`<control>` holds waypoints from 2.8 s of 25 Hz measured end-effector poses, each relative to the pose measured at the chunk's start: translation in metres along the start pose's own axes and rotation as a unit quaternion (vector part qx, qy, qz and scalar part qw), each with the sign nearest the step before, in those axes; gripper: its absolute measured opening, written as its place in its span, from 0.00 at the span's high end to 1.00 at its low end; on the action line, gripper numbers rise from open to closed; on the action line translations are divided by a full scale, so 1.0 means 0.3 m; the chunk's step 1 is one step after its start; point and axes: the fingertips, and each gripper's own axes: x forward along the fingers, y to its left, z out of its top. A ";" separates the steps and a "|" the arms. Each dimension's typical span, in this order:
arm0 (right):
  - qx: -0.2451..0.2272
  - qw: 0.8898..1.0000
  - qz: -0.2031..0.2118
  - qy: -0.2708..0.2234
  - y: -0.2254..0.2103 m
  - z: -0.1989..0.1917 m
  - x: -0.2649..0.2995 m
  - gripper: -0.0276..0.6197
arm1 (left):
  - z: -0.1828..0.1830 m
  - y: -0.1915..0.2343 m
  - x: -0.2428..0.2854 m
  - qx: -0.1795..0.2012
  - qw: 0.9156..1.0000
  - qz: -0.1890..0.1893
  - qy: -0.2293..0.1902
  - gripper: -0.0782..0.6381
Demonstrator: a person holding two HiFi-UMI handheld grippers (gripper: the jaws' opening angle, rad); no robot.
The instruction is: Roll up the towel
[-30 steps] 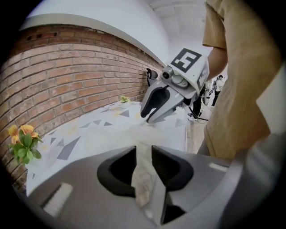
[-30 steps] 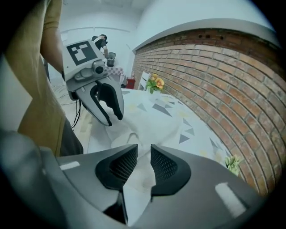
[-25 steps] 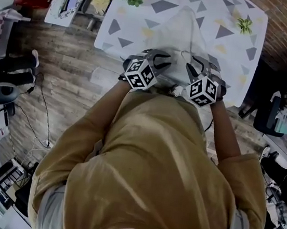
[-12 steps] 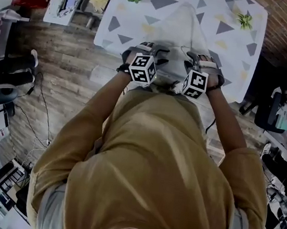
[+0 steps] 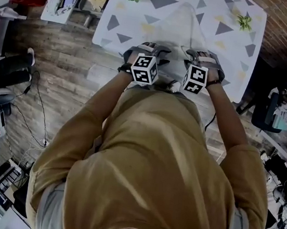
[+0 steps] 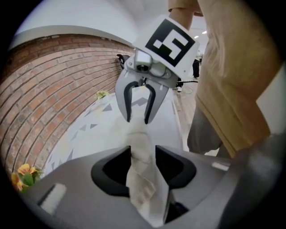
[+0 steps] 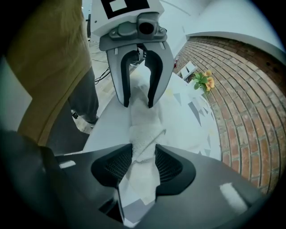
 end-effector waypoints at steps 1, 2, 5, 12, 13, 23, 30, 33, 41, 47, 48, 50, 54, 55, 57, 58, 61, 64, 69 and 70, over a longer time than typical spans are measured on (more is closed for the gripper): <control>0.003 1.000 0.004 0.000 0.000 0.000 0.003 0.72 | -0.017 0.002 0.005 -0.003 1.000 -0.001 0.008 0.64; 0.006 1.000 0.007 0.001 -0.001 -0.001 0.005 0.72 | -0.028 0.003 0.008 -0.004 1.000 -0.002 0.014 0.64; 0.010 1.000 0.004 0.004 -0.006 0.002 0.009 0.72 | -0.039 0.009 0.019 0.003 1.000 -0.004 0.024 0.64; 0.086 0.995 0.047 -0.018 -0.011 -0.007 0.013 0.79 | -0.045 0.015 0.019 -0.025 1.000 0.002 0.016 0.64; 0.113 0.991 0.063 -0.026 -0.013 -0.007 0.010 0.81 | -0.040 0.015 0.016 -0.025 1.000 0.004 0.014 0.64; 0.213 0.963 0.146 -0.082 -0.026 0.054 -0.083 0.84 | 0.093 0.059 0.003 0.030 0.998 0.037 -0.030 0.63; 0.265 0.942 0.174 -0.108 -0.047 0.059 -0.134 0.84 | 0.140 0.050 0.014 0.057 0.997 0.034 -0.048 0.59; 0.295 0.929 0.185 -0.125 -0.054 0.057 -0.136 0.84 | 0.157 0.048 0.026 0.055 0.996 0.031 -0.056 0.56; 0.241 0.959 0.108 -0.106 -0.035 0.038 -0.168 0.80 | 0.148 0.068 0.040 -0.025 0.999 -0.012 -0.046 0.66; 0.149 0.986 0.028 -0.072 -0.001 0.020 -0.140 0.71 | 0.179 0.061 0.024 -0.073 0.993 -0.071 -0.060 0.66; 0.150 0.986 0.026 -0.069 0.000 0.018 -0.131 0.72 | 0.186 0.054 0.020 -0.077 0.992 -0.084 -0.062 0.66; 0.163 0.984 0.038 -0.067 0.008 0.023 -0.117 0.72 | 0.193 0.039 0.011 -0.082 0.989 -0.111 -0.061 0.66; 0.190 0.973 0.104 -0.084 0.040 0.041 -0.131 0.79 | 0.181 0.030 -0.007 -0.104 0.980 -0.159 -0.060 0.66; 0.208 0.966 0.120 -0.092 0.036 0.044 -0.140 0.80 | 0.180 0.040 -0.014 -0.113 0.979 -0.159 -0.065 0.65; 0.248 0.951 0.147 -0.109 0.007 0.049 -0.164 0.82 | 0.181 0.064 -0.032 -0.132 0.977 -0.148 -0.077 0.64; 0.266 0.944 0.158 -0.116 -0.009 0.049 -0.172 0.82 | 0.181 0.074 -0.040 -0.141 0.977 -0.140 -0.083 0.64; 0.300 0.927 0.186 -0.128 -0.035 0.040 -0.168 0.82 | 0.168 0.098 -0.048 -0.165 0.973 -0.126 -0.097 0.64; 0.325 0.912 0.213 -0.133 -0.042 0.035 -0.152 0.82 | 0.145 0.105 -0.040 -0.198 0.964 -0.140 -0.106 0.66; 0.374 0.893 0.214 -0.131 -0.088 0.008 -0.111 0.81 | 0.112 0.140 -0.014 -0.284 0.938 -0.167 -0.105 0.68; 0.376 0.895 0.204 -0.125 -0.098 0.000 -0.104 0.81 | 0.105 0.147 -0.005 -0.295 0.934 -0.171 -0.102 0.68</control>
